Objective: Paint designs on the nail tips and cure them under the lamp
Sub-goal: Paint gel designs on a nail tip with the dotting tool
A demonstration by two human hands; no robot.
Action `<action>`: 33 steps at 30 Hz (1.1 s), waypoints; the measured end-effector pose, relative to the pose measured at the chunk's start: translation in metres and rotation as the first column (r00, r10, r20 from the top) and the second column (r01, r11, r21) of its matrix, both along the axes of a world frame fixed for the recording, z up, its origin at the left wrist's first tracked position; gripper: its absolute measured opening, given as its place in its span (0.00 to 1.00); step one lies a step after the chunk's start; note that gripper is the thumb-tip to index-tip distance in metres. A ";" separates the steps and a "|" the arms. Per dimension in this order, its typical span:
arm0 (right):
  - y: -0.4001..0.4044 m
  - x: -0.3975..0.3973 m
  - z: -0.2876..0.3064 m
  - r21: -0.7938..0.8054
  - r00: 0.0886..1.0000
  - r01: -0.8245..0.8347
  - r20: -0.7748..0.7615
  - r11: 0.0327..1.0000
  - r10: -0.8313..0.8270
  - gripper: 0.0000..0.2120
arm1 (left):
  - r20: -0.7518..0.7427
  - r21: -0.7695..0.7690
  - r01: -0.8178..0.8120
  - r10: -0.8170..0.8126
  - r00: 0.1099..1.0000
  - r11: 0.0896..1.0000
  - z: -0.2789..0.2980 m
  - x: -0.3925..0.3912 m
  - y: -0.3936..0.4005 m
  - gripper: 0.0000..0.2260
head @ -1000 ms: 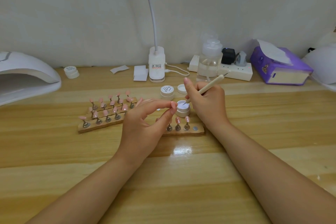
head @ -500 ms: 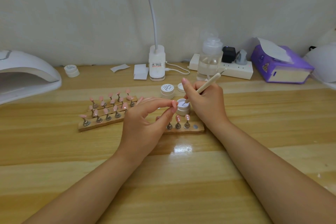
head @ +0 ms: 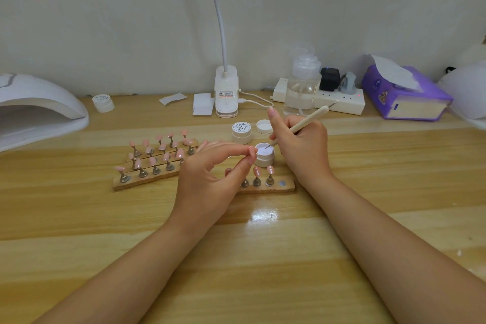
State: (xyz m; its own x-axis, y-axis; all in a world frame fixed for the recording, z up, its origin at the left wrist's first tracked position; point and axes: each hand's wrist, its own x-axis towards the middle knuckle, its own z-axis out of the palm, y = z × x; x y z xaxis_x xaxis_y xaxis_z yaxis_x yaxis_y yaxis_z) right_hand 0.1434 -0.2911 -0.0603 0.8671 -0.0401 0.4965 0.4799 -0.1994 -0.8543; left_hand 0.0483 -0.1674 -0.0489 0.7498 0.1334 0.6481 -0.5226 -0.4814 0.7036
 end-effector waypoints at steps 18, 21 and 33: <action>-0.004 -0.002 0.002 0.047 0.994 -0.063 -0.092 0.997 0.067 0.21 | -0.025 0.019 0.018 -0.017 1.000 1.000 -0.001 -0.001 0.001 0.06; -0.004 -0.002 0.000 -0.019 0.996 -0.066 -0.069 0.998 0.064 0.22 | -0.019 0.022 0.019 -0.018 1.000 1.000 -0.002 0.000 0.001 0.07; -0.002 -0.001 -0.002 -0.062 0.998 -0.053 -0.044 0.997 0.050 0.24 | -0.021 0.020 0.003 -0.002 1.000 1.000 -0.002 0.000 0.001 0.06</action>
State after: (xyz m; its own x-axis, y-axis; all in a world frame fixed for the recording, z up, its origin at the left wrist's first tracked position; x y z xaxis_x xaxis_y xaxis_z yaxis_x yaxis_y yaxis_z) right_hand 0.1421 -0.2934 -0.0619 0.8875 0.0354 0.4595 0.4547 -0.2299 -0.8605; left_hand 0.0482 -0.1666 -0.0509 0.7634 0.1187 0.6349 -0.5093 -0.4940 0.7047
